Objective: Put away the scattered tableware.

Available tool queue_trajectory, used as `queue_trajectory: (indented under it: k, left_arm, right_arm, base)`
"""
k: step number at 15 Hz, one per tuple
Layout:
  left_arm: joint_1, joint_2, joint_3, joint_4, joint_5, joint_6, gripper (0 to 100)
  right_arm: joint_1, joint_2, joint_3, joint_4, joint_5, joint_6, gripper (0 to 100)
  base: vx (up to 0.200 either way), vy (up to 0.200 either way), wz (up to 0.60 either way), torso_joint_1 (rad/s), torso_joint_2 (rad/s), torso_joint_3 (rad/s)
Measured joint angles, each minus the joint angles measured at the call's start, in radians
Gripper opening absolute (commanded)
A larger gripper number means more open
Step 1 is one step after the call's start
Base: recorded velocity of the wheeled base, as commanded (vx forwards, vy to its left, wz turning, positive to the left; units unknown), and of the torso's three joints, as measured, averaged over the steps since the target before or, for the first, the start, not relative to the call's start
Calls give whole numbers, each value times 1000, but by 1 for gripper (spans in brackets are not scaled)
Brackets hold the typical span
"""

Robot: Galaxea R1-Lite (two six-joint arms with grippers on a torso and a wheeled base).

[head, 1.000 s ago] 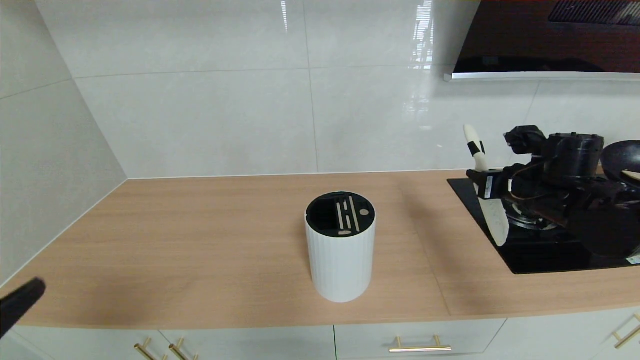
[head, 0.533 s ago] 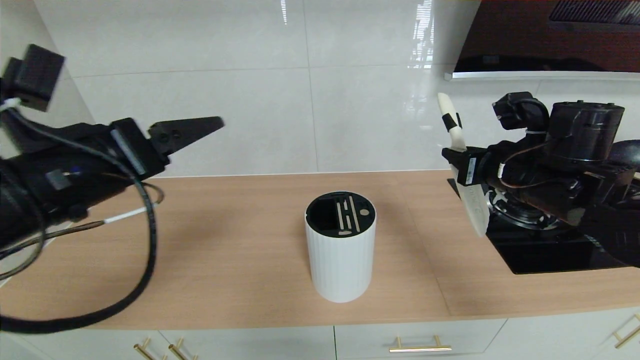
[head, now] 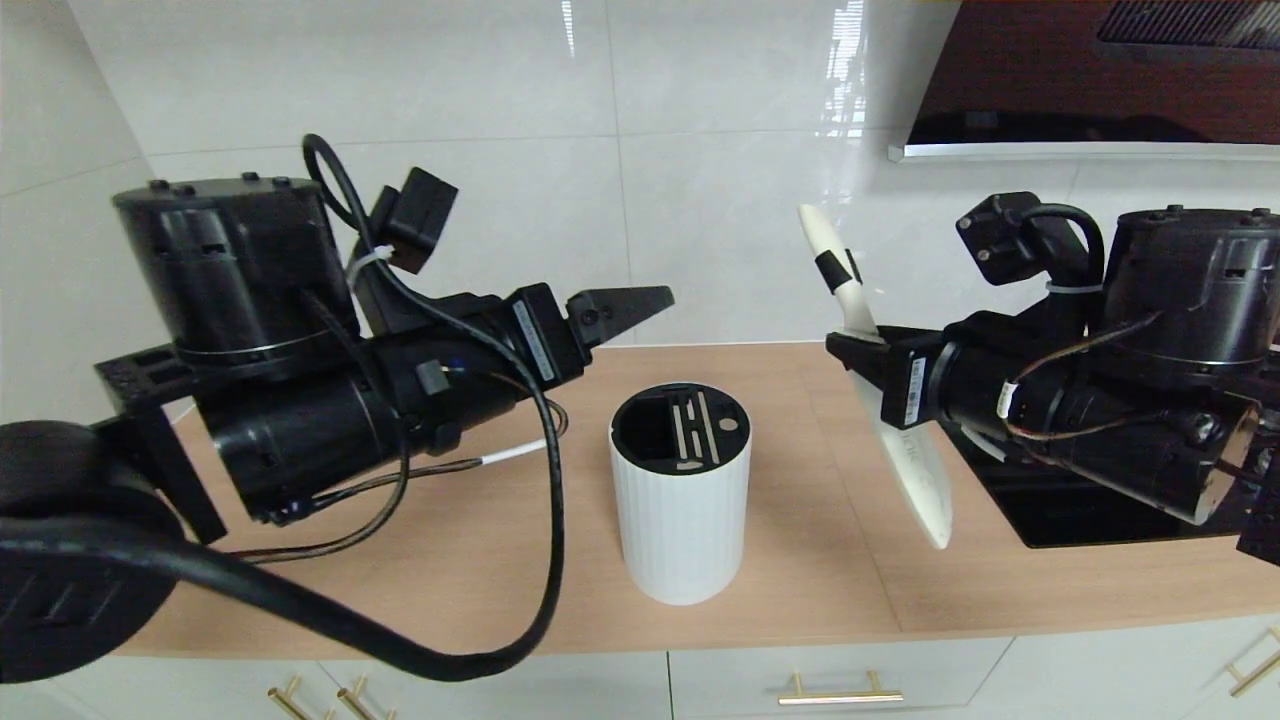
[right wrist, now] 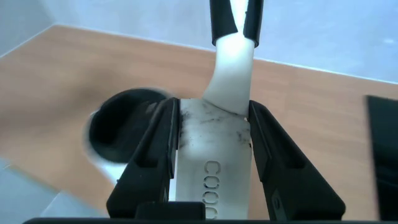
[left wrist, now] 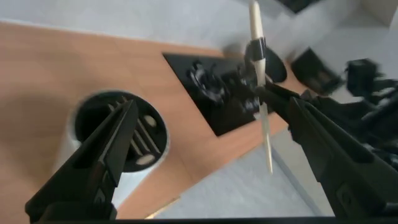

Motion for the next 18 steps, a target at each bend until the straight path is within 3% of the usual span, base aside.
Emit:
queue_trajectory:
  k: [6, 8, 10, 18]
  left_arm:
    - [-24, 64, -7, -16, 27, 4, 100]
    - [-51, 96, -5, -141, 35, 2, 100]
    - [-87, 122, -2, -183, 41, 2, 100]
    - [-165, 166, 3, -192, 80, 0, 100]
  right_arm:
    - [91, 12, 26, 0, -8, 0, 0]
    - [115, 27, 26, 1, -9, 1, 0]
    - [135, 39, 27, 0, -10, 6, 0]
    - [203, 54, 50, -10, -9, 16, 0]
  base:
    - [0, 0, 0, 0, 0, 0]
    - [0, 0, 0, 0, 0, 0]
    - [0, 0, 0, 0, 0, 0]
    - [0, 0, 0, 0, 0, 0]
